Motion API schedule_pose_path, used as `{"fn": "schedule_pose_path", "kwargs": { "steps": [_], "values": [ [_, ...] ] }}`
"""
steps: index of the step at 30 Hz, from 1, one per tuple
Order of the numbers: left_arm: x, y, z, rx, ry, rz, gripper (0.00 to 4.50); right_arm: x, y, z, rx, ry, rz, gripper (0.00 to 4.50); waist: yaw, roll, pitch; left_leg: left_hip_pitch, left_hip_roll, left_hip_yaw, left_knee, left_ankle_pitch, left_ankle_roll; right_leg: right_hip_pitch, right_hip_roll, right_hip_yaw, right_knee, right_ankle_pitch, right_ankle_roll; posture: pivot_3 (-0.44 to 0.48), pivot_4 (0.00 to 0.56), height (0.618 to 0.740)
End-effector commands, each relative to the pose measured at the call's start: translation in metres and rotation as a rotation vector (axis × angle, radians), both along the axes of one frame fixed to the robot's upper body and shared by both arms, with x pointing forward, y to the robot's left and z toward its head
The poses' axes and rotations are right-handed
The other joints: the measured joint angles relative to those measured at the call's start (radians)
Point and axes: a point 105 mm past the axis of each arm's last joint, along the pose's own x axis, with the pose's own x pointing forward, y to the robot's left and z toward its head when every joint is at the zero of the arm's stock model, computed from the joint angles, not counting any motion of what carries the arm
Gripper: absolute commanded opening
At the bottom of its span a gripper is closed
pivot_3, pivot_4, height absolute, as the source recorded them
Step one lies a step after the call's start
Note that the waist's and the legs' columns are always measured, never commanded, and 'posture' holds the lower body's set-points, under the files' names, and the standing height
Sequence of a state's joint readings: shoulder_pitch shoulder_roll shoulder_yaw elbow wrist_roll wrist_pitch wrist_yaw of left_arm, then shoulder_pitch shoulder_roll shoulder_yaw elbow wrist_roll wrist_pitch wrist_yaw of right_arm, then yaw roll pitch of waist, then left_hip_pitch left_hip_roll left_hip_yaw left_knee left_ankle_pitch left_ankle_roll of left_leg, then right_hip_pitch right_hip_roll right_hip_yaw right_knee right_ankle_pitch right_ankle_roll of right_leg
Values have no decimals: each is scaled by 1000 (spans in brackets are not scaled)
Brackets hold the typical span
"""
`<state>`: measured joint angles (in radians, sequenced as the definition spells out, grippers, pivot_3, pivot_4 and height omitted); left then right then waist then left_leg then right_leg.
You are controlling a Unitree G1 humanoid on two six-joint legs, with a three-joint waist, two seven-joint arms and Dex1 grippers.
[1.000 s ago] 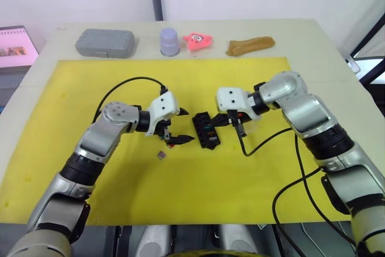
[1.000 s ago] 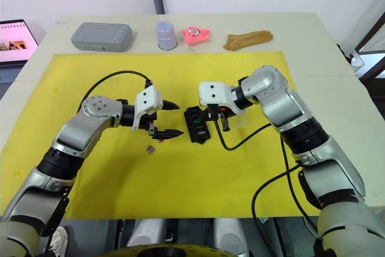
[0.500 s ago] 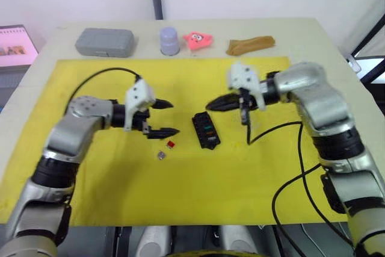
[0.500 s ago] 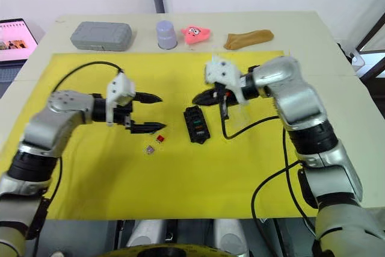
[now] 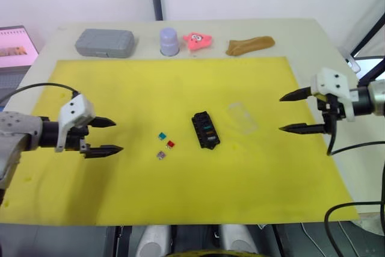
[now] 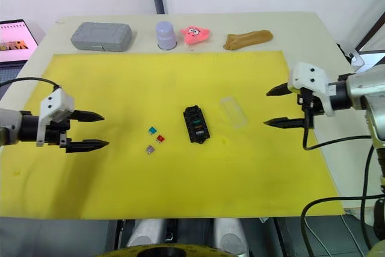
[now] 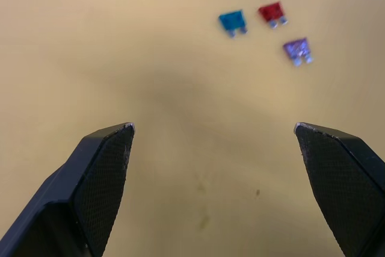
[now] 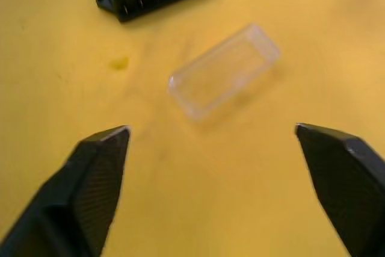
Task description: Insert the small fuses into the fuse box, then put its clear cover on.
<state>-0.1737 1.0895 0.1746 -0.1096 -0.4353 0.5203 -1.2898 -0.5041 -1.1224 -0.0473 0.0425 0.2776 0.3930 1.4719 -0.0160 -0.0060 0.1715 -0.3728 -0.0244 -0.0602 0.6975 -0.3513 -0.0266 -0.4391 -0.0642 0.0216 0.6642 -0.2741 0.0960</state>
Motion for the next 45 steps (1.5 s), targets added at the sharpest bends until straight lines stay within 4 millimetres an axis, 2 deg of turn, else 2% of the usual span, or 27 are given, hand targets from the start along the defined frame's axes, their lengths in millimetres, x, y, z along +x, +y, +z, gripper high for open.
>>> {"fn": "schedule_pose_path", "kwargs": {
  "steps": [1,4,7,9,12,16,18,21,23,25,26,32,45],
  "values": [
    [-2,5,6,11,-25,2,4500,-2,-10,9,-18,-21,-26,4436,0,1,1,0,0,0,0,0,0,0,0,0,0,0,0,0,150,740],
    [-3,3,-1,-5,1,-9,4500,-4,-7,12,-18,-10,-28,4436,1,2,1,-1,0,0,0,0,0,-1,0,0,0,0,0,0,150,740],
    [6,-4,-7,-27,6,-23,4500,-6,9,16,11,-23,1,4436,2,2,1,0,0,0,0,0,0,-1,0,0,0,0,0,0,150,740],
    [12,-16,-5,-94,19,-35,4500,-3,20,18,39,-52,10,4436,3,2,1,0,0,0,1,0,0,0,0,0,1,0,0,0,150,740],
    [17,-40,-2,-253,131,-65,4500,4,48,24,128,-95,11,4436,2,2,1,-1,0,0,1,0,0,0,0,0,1,0,0,0,150,740],
    [24,-44,-4,-340,257,-43,4500,-13,94,16,191,-57,118,4436,-2,2,1,-1,0,-1,1,1,-3,-2,1,0,2,0,0,0,150,740],
    [31,-45,-1,-436,339,5,4500,-11,110,14,208,-97,124,4436,-1,2,1,-2,0,-1,0,3,-5,-3,1,0,2,0,0,0,150,740],
    [32,-51,1,-533,506,20,4500,-9,129,21,219,-150,164,4436,-1,2,1,-2,-1,-1,2,3,-5,-2,1,0,2,0,0,0,150,740],
    [31,-46,-2,-546,563,51,3973,-12,140,22,225,-169,188,4500,0,2,1,-2,-2,-1,2,3,-6,-2,0,0,2,0,0,0,150,740],
    [32,-39,-8,-559,623,97,3161,-15,152,25,235,-179,211,4500,-2,1,1,-2,-2,-1,2,3,-6,-2,0,0,2,0,0,0,150,740],
    [32,-37,-10,-559,641,114,2729,-17,156,25,237,-182,218,4500,-2,1,1,-2,-2,-1,2,3,-6,-2,0,0,2,0,0,0,150,740],
    [33,-50,-21,-583,790,99,2729,-23,162,24,194,-167,239,4500,0,1,1,-2,-2,-1,2,4,-7,-2,0,0,2,0,0,0,150,740],
    [53,-78,-43,-609,868,76,2729,-27,160,24,188,-165,190,4500,0,1,1,-2,-2,-1,2,4,-7,-2,0,0,2,0,0,0,150,740]
  ]
}}
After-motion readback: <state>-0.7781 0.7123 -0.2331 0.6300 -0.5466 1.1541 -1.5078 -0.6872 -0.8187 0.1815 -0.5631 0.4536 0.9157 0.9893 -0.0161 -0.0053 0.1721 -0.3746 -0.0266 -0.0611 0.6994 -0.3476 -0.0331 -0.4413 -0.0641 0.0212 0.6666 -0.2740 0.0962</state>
